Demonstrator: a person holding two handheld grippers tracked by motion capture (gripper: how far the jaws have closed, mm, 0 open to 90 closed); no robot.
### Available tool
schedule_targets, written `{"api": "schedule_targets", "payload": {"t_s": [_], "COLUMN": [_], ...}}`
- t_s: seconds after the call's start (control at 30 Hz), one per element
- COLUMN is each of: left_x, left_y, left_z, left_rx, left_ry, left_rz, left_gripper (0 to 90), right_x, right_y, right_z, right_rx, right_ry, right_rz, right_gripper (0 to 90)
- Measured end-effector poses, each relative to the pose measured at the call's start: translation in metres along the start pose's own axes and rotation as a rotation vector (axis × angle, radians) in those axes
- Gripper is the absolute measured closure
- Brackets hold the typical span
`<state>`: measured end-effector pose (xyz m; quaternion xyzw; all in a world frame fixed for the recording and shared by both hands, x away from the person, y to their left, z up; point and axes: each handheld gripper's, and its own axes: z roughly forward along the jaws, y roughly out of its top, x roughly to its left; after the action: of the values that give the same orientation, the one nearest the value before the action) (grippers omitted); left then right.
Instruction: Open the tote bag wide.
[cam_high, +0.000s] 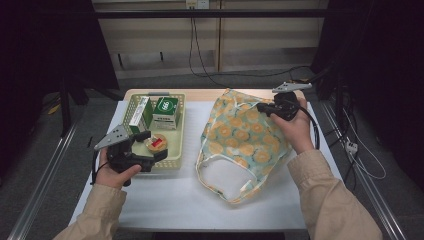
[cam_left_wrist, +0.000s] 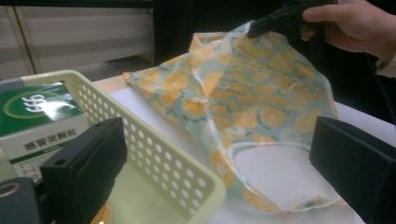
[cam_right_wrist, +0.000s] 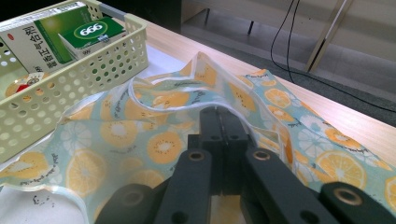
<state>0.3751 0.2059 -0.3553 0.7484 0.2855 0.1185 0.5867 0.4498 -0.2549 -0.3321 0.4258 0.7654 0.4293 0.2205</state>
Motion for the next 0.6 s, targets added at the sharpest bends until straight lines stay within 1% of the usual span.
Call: {"api": "schedule_targets", "payload": {"t_s": [0.1,0.17,0.23,0.27,0.33,0.37,0.4,0.43,0.53,0.57,0.6], "left_x": [0.009,0.016,0.023,0.027,0.032,0.035,0.037,0.040,0.047,0.050,0.052], "left_y": [0.007,0.011,0.014,0.015,0.016,0.016,0.016,0.015,0.015,0.014,0.014], "left_z": [0.003,0.007,0.010,0.012,0.016,0.018,0.021,0.022,0.028,0.030,0.032], "left_rx": [0.008,0.025,0.028,0.036,0.046,0.058,0.075,0.079,0.095,0.094,0.101], "left_ry": [0.009,0.011,0.007,0.007,0.015,0.009,0.018,0.022,0.026,0.019,0.021], "left_rz": [0.006,0.011,0.003,0.011,0.016,0.011,0.017,0.028,0.034,0.029,0.026], "left_gripper": [4.2,4.2,4.3,4.3,4.3,4.4,4.6,4.6,4.9,4.8,4.9], "right_x": [0.002,0.003,0.003,0.004,0.003,0.003,0.003,0.003,0.004,0.004,0.004], "right_y": [0.000,0.000,0.000,0.001,0.000,0.000,0.000,-0.001,-0.002,-0.002,-0.002], "right_z": [0.001,0.003,0.003,0.004,0.004,0.004,0.004,0.004,0.005,0.005,0.005], "right_rx": [0.001,0.002,0.004,0.004,0.005,0.007,0.006,0.002,0.007,0.007,0.006], "right_ry": [0.005,0.007,0.009,0.009,0.010,0.009,0.009,0.009,0.008,0.008,0.008], "right_rz": [-0.002,-0.009,-0.010,-0.011,-0.011,-0.012,-0.014,-0.012,-0.012,-0.011,-0.010], "right_gripper": [90.0,90.0,90.0,90.0,90.0,90.0,90.0,90.0,90.0,90.0,90.0]}}
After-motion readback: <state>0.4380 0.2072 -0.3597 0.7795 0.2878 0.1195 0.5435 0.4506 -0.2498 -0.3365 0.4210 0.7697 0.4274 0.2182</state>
